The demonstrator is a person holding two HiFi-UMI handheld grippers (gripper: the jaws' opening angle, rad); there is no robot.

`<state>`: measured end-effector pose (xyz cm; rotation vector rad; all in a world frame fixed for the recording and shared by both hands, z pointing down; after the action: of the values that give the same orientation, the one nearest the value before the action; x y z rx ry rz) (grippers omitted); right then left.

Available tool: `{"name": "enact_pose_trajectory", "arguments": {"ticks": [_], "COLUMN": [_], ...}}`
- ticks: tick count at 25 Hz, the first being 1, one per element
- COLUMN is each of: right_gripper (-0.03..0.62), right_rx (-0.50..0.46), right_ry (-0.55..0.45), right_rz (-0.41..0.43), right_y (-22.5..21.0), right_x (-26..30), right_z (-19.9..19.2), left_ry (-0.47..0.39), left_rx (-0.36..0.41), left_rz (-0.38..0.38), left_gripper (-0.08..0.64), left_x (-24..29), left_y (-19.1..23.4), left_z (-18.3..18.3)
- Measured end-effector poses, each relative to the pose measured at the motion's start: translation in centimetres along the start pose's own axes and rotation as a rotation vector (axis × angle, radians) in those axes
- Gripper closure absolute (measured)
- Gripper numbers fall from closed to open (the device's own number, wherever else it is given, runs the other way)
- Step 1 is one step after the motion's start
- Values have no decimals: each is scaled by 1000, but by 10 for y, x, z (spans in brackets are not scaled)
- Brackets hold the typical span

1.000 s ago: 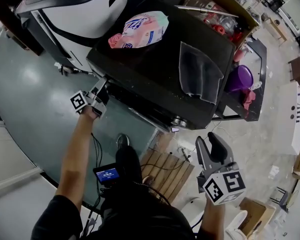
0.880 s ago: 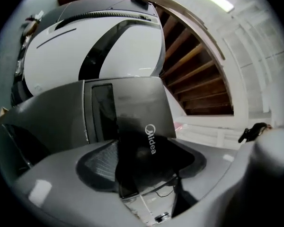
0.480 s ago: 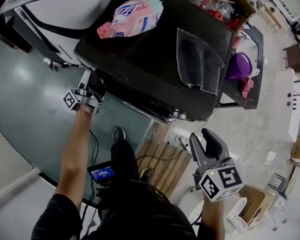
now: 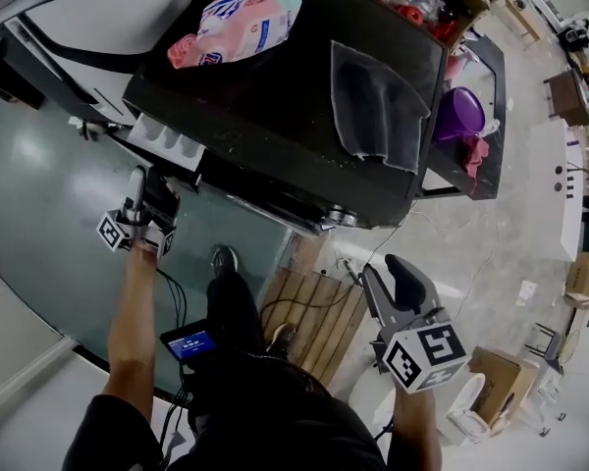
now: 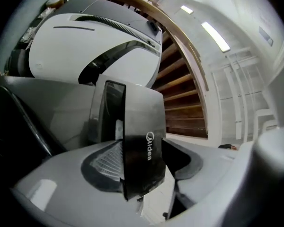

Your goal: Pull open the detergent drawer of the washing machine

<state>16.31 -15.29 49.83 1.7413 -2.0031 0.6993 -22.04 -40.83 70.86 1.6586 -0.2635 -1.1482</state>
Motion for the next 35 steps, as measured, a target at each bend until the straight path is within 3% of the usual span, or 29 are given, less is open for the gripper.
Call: {"name": "enact_pose_trajectory", "arguments": {"ticks": [4, 11, 12, 15, 22, 29, 35], "right_gripper": [440, 440, 440, 440, 440, 440, 440], "right_rx": [0, -5, -1, 8, 17, 0, -10], "right_ry": [-7, -27, -29, -34, -77, -138, -194], "right_rz": [32, 44, 39, 24, 38, 96, 118], "right_y": [4, 6, 3, -6, -8, 8, 15], "right_x": [5, -7, -10, -19, -36, -63, -101], "right_z": [-6, -6, -8, -12, -15, -13, -16], "left_ry": [14, -44, -57, -79, 15, -3, 26], "left_rx": [14, 29, 32, 66, 157, 212, 303], "left_rz": [14, 47, 63, 81, 207, 229, 250], "left_gripper": [290, 285, 321, 339, 310, 308, 304], "left_x": [-25, -34, -40, -56, -62, -87, -99], "left_y": [-20, -24, -24, -28, -33, -88, -152], "left_z": [-2, -5, -7, -9, -8, -14, -25]}}
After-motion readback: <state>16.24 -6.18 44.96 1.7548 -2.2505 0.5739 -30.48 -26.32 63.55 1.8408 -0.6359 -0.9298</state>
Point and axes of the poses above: the fingertips, and each gripper's own axes: x forward along the fingers, y to its left, z out of its top, the point moved 5 cm from there along -x, backward along the fingers, and after that the axes turned 2 degrees about -y, right-handed, at the moved point
